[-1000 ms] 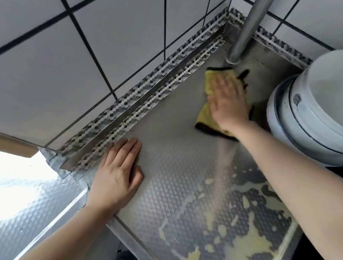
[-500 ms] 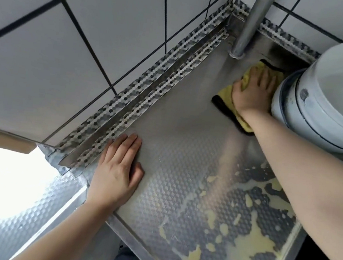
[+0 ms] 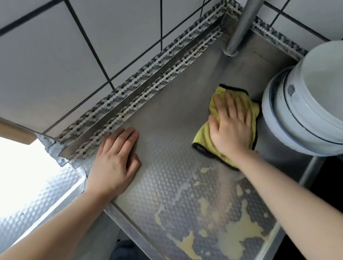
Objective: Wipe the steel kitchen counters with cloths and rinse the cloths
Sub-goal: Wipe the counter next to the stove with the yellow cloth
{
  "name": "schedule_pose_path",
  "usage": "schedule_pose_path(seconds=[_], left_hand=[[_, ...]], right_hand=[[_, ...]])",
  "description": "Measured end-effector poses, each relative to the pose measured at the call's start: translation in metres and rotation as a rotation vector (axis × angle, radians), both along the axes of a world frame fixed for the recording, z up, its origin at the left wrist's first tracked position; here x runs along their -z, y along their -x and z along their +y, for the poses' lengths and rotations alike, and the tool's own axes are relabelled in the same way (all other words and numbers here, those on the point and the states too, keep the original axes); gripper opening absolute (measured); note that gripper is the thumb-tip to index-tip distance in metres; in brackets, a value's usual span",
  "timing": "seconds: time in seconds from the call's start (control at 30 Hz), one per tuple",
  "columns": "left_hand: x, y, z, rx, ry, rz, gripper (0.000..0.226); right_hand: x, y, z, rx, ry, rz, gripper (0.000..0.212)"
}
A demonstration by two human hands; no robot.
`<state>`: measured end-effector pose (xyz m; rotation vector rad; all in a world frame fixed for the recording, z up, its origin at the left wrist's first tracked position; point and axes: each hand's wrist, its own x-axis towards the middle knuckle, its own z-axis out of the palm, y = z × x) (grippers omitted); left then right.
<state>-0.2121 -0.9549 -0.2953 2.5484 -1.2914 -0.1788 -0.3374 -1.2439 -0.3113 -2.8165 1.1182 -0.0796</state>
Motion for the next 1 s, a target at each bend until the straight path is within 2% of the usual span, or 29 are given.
schedule_pose_path(seconds=[0.13, 0.23, 0.43, 0.57, 0.63, 0.73, 0.8, 0.9, 1.0], left_hand=[[0.002, 0.000, 0.000, 0.001, 0.015, -0.011, 0.054], [0.004, 0.000, -0.001, -0.005, 0.034, -0.024, 0.053], [0.003, 0.000, -0.001, -0.002, 0.051, -0.031, 0.052], [0.002, 0.001, -0.001, -0.006, 0.054, -0.028, 0.052], [0.002, 0.001, -0.001, -0.004, 0.055, -0.027, 0.051], [0.002, 0.001, 0.000, -0.010, 0.062, -0.015, 0.052], [0.001, 0.001, 0.002, -0.002, 0.064, 0.000, 0.052], [0.000, -0.001, 0.005, -0.006, 0.070, 0.029, 0.051], [-0.001, 0.000, 0.015, -0.019, 0.075, 0.030, 0.048]], right_hand=[[-0.001, -0.027, -0.059, 0.094, -0.112, -0.008, 0.058], [0.002, -0.039, -0.037, 0.175, -0.113, 0.020, 0.058], [-0.003, 0.000, 0.085, -0.186, -0.020, 0.000, 0.057], [-0.005, 0.013, 0.077, -0.401, -0.057, 0.041, 0.056], [-0.005, 0.006, 0.044, -0.292, -0.030, 0.034, 0.057], [-0.003, -0.004, -0.009, 0.098, -0.037, 0.009, 0.058], [-0.002, -0.006, -0.018, 0.255, -0.070, -0.010, 0.059], [0.001, -0.011, 0.022, 0.303, -0.067, -0.016, 0.059], [-0.003, -0.006, 0.089, 0.106, -0.046, 0.014, 0.061]])
